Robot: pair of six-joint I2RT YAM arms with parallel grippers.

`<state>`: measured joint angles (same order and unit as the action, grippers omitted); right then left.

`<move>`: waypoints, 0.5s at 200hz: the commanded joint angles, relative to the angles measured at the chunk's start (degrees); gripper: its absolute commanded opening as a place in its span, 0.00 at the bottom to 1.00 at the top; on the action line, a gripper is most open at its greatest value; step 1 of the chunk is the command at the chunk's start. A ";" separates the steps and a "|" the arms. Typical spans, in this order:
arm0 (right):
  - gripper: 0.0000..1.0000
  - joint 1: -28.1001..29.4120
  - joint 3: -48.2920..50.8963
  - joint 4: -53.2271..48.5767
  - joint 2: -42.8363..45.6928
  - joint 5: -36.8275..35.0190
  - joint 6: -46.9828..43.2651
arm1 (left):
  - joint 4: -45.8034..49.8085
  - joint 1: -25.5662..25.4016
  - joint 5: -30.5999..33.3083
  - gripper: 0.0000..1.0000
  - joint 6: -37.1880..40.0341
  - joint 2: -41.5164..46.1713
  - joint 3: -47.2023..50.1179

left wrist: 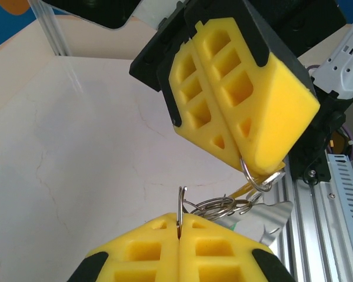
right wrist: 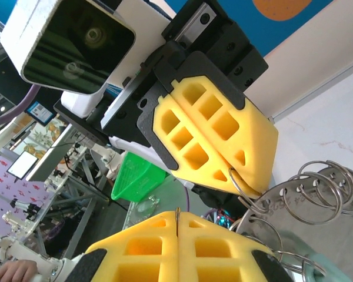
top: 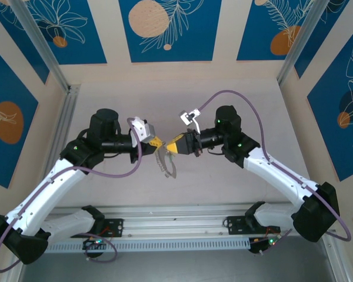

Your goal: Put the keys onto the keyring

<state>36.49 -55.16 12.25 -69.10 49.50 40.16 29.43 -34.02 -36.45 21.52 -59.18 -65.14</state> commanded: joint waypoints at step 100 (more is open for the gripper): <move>0.00 -0.18 0.27 0.32 -1.21 -5.45 1.59 | -2.19 -0.76 -1.48 0.00 -0.24 1.69 -0.23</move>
<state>36.53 -55.13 13.28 -70.30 45.52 41.60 29.39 -34.30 -36.49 21.39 -58.85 -65.14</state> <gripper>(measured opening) 0.065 0.043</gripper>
